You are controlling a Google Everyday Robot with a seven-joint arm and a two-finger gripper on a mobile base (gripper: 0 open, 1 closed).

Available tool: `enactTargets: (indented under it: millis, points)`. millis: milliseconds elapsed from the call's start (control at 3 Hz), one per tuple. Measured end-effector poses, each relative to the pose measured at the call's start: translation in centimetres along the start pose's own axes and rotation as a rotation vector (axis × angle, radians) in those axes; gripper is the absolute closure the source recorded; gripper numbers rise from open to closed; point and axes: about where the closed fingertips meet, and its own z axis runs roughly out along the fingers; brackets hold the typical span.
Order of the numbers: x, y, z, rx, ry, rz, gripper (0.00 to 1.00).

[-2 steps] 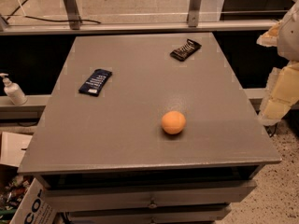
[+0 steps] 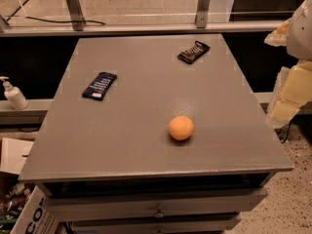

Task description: Pick rxbar blueberry

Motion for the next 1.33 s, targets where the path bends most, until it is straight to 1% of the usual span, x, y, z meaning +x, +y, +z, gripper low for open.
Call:
enactTargets:
  millis: [333, 667, 1000, 1333]
  points:
    - [-3.8, 0.2, 0.9, -0.021, -0.020, -0.055, 0.00]
    - [-9.0, -0.5, 2.7, -0.039, -0.049, -0.151, 0.00]
    - [-13.7, -2.0, 5.0, -0.048, -0.072, -0.250, 0.00]
    - [-16.9, -4.1, 8.1, -0.069, -0.070, -0.325, 0.00]
